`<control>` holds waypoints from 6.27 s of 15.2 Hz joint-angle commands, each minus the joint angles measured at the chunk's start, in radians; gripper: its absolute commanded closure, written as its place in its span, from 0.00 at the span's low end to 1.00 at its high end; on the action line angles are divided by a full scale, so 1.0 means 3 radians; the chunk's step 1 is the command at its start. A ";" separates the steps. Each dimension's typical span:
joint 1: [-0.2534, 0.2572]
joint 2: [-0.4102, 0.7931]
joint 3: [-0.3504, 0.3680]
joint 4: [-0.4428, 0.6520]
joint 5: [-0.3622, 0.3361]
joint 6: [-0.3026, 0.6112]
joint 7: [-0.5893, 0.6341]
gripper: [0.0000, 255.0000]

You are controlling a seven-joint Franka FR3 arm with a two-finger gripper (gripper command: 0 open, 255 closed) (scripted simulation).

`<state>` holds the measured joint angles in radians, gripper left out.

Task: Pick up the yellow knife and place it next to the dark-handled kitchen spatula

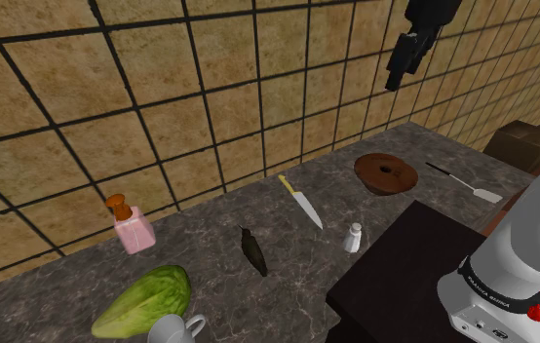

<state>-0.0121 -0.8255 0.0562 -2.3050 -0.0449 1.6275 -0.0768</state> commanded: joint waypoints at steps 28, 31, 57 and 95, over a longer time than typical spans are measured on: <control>-0.0146 0.3081 0.0191 0.0470 -0.0166 0.1905 0.0684 0.00; -0.0138 0.3476 0.0177 0.0696 -0.0207 0.1995 0.0754 0.00; -0.0060 0.5402 0.0056 0.2026 -0.0287 0.2270 0.0940 0.00; -0.0610 0.4576 -0.0077 0.1412 -0.0259 0.2104 0.0266 1.00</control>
<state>-0.1785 0.5469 0.0388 -1.8802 -0.1224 2.2549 0.0252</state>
